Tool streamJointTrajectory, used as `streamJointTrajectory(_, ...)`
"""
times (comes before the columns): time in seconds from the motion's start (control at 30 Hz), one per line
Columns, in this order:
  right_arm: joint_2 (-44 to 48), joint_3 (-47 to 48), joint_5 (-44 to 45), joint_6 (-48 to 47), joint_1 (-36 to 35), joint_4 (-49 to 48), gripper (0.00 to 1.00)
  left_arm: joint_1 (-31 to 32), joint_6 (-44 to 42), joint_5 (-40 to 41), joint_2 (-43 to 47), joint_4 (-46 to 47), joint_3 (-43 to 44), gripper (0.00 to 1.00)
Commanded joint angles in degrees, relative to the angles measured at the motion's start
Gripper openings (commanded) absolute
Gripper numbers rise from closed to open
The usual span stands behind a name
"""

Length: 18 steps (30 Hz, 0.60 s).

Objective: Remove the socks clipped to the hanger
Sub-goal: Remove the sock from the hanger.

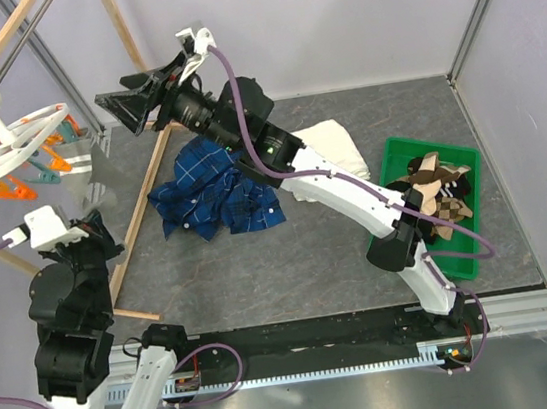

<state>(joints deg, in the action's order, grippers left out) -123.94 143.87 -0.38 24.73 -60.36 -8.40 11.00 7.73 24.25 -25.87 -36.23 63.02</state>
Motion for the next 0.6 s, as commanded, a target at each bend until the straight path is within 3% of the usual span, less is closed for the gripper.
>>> streamJointTrajectory(0.0, -2.1, 0.37, -5.06, 2.33, 0.15, -3.54, 0.78, 0.07, 3.0, 5.45, 0.9, -1.56, 3.95, 0.02)
streamJointTrajectory(0.23, -3.41, -2.72, -9.37, 5.33, -1.16, -8.12, 0.77, 0.07, 6.33, -0.6, 5.04, -0.51, 4.83, 0.02)
streamJointTrajectory(0.57, -3.68, -3.86, -5.68, 6.64, -4.41, -7.24, 0.73, 0.07, 9.76, -7.72, 4.69, -1.21, 5.0, 0.02)
